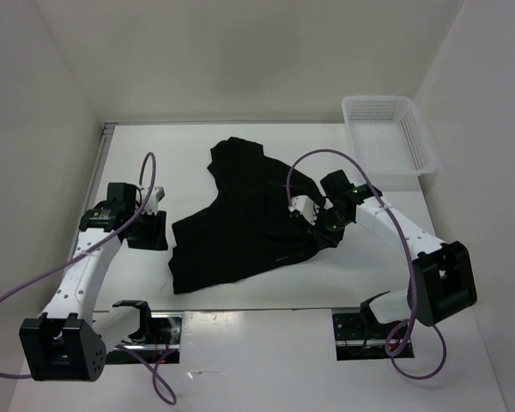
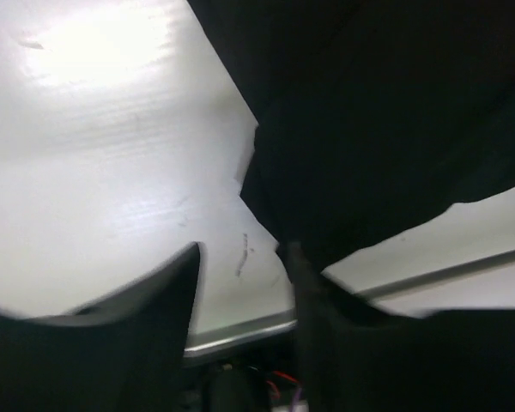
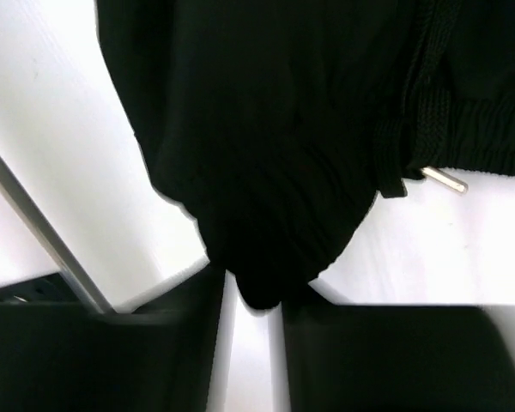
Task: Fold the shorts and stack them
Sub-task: Flatten the shorts out
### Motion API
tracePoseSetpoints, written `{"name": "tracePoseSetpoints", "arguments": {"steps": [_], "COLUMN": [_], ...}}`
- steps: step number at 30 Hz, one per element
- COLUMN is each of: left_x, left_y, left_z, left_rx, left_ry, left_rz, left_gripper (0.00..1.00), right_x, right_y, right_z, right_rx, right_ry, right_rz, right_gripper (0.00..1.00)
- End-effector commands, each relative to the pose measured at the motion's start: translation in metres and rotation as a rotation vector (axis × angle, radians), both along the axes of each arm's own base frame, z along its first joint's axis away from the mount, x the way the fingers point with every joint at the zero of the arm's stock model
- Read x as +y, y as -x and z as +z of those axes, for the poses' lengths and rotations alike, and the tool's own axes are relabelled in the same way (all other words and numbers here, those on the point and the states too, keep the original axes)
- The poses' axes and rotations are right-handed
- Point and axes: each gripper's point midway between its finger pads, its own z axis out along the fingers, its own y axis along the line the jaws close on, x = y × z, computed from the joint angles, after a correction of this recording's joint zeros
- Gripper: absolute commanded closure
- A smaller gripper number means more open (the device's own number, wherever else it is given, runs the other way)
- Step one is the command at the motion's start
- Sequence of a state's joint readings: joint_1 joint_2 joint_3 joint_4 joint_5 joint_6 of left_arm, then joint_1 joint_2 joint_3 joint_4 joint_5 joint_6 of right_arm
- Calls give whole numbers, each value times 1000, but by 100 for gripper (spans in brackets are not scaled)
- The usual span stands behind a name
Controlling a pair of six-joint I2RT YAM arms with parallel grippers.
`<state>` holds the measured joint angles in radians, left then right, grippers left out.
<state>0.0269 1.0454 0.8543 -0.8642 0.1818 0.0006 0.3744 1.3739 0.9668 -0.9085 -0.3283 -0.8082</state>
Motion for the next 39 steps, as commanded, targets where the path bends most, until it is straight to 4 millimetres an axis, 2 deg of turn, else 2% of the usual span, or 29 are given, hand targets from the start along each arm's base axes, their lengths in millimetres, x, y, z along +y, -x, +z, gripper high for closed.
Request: {"name": "tracePoseSetpoints", "arguments": {"steps": [1, 2, 5, 6, 8, 9, 10, 13, 15, 16, 18, 19, 20, 21, 22, 23, 24, 25, 26, 28, 29, 30, 31, 32, 34, 35, 36, 37, 39], "left_x": [-13, -15, -5, -5, -4, -2, -5, 2, -7, -11, -23, -25, -28, -31, -33, -32, -27, -25, -23, -18, -14, -13, -8, -8, 2, 2, 3, 2, -6], "left_y": [17, 18, -8, -24, -41, -59, -67, -99, -107, -111, -111, -110, -110, -104, -110, -107, -111, -120, -126, -146, -152, -159, -167, -181, -189, -198, -193, -188, -177], "left_z": [7, 7, 9, 15, 10, 7, 4, -10, -22, -24, -39, -47, -60, -71, -75, -88, -93, -97, -105, -101, -104, -97, -91, -78, -65, -52, -52, -50, -46], "left_rx": [52, 53, -9, -56, -45, -52, -55, -84, -54, -54, -27, -15, 4, 25, 12, 38, 36, 14, 23, -4, 2, -19, -39, -79, -99, -135, -112, -101, -66], "left_ry": [64, 64, 12, 11, 11, 1, 1, -54, -53, -53, -69, -86, -106, -141, -154, -173, -202, -219, -238, -260, -260, -268, -274, -280, -286, -290, -294, -284, -268], "left_rz": [-32, -41, -18, -19, -19, -14, -24, -5, -37, -49, -86, -97, -107, -125, -129, -133, -120, -108, -101, -75, -63, -55, -36, -25, 6, 17, 13, 6, -24], "left_gripper": [40, 37, 32, 29, 25, 22, 22, 20, 19, 18, 16, 15, 14, 14, 14, 14, 19, 23, 29, 47, 75, 85, 92, 99, 100, 100, 94, 81, 40], "right_x": [-21, -25, -35, -38, -53, -63, -69, -71, -65, -58, -46, -37, -25, -15, -7, -2, 5, 9, 11, 14, 17, 21, 25, 29, 35, 36, 37, 37, 31], "right_y": [15, 17, 14, 9, 0, -1, 3, 1, -6, -20, -40, -54, -62, -79, -86, -94, -111, -118, -134, -152, -163, -174, -182, -191, -205, -212, -219, -226, -238], "right_z": [-5, -8, -8, -8, -5, -3, -1, 8, 19, 29, 37, 49, 53, 67, 65, 67, 77, 70, 76, 69, 76, 79, 73, 79, 79, 70, 70, 66, 53], "right_rx": [8, 8, -20, -39, -88, -99, -88, -84, -97, -123, -158, -189, -198, -245, -225, -231, -273, -251, -298, -303, -321, -343, -332, -339, -354, -340, -351, -361, -372], "right_ry": [100, 119, 170, 187, 272, 329, 356, 343, 293, 246, 187, 141, 85, 34, 0, -26, -58, -70, -83, -86, -108, -134, -141, -169, -201, -196, -202, -203, -174], "right_rz": [76, 87, 110, 104, 94, 97, 96, 75, 31, 3, -41, -91, -110, -130, -182, -210, -237, -280, -312, -368, -408, -428, -449, -481, -512, -552, -569, -587, -648], "right_gripper": [58, 53, 39, 35, 24, 21, 17, 14, 13, 11, 9, 9, 9, 9, 9, 9, 9, 9, 9, 9, 9, 9, 9, 9, 11, 12, 12, 12, 12]}}
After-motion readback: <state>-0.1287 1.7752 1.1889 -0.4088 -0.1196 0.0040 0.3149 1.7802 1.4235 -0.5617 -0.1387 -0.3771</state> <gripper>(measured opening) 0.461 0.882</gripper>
